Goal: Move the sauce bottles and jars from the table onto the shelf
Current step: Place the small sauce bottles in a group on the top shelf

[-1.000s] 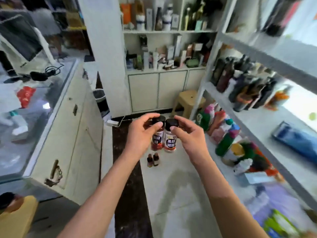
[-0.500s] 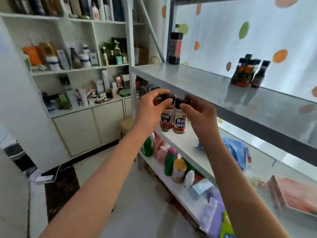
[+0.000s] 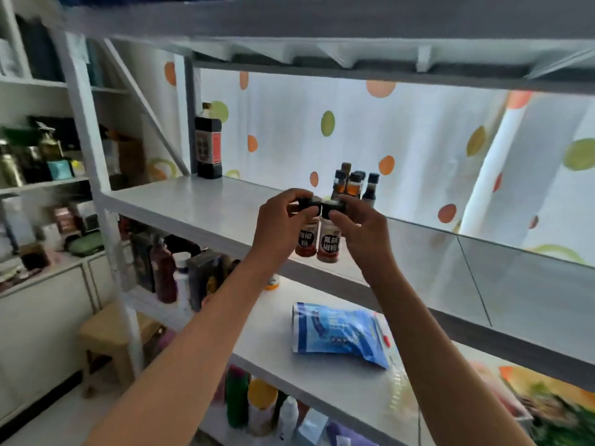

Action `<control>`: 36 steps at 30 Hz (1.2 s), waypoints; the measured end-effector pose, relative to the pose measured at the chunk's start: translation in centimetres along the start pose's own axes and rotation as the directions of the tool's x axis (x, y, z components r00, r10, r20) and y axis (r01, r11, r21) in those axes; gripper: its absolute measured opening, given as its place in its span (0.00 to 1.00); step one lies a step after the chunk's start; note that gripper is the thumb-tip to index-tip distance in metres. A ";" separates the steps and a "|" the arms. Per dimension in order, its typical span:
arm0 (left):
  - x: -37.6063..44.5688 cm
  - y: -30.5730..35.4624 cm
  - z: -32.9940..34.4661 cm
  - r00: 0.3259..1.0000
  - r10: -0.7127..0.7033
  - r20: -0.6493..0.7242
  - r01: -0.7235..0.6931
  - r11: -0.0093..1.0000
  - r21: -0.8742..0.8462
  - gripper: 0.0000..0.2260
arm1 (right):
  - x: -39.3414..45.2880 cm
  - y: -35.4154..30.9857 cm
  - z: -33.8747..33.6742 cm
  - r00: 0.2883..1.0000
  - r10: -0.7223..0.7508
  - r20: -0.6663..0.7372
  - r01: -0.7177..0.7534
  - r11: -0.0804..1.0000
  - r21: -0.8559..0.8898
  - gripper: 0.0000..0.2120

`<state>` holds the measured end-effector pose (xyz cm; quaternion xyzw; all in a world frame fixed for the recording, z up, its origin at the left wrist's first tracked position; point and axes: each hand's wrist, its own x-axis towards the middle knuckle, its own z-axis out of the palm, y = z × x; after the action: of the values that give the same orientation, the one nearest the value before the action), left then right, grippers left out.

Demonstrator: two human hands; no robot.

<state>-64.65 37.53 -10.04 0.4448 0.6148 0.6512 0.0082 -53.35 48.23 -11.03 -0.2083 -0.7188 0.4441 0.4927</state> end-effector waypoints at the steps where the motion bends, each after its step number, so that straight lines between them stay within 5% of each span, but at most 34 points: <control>1: 1.0 -0.7 0.6 1.000 0.016 0.024 -0.016 1.000 -0.002 0.08 | 0.9 0.6 0.0 1.000 0.001 -0.015 -0.002 0.999 -0.039 0.12; 11: 7.5 -8.2 7.2 0.974 0.142 0.176 -0.168 0.975 0.145 0.10 | 6.9 6.5 -0.3 0.970 0.056 -0.236 -0.139 0.926 -0.350 0.15; 18: 7.4 -10.8 7.3 0.917 0.227 0.327 -0.293 0.942 0.166 0.27 | 6.1 8.0 -0.9 0.990 0.040 -0.134 -0.105 0.847 -0.522 0.27; 24: 8.5 -11.5 8.4 0.921 0.196 0.336 -0.285 0.928 0.239 0.32 | 7.8 7.9 -1.1 0.996 0.067 -0.063 -0.092 0.755 -0.649 0.31; 36: 13.1 -12.2 11.9 0.962 0.028 0.271 -0.145 0.895 0.422 0.32 | 14.2 11.2 -3.3 0.963 0.222 -0.153 -0.268 0.718 -0.643 0.35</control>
<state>-72.14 57.29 -14.26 0.5431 0.7185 0.4326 -0.0411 -58.05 65.94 -12.67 -0.4755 -0.7784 0.2171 0.3477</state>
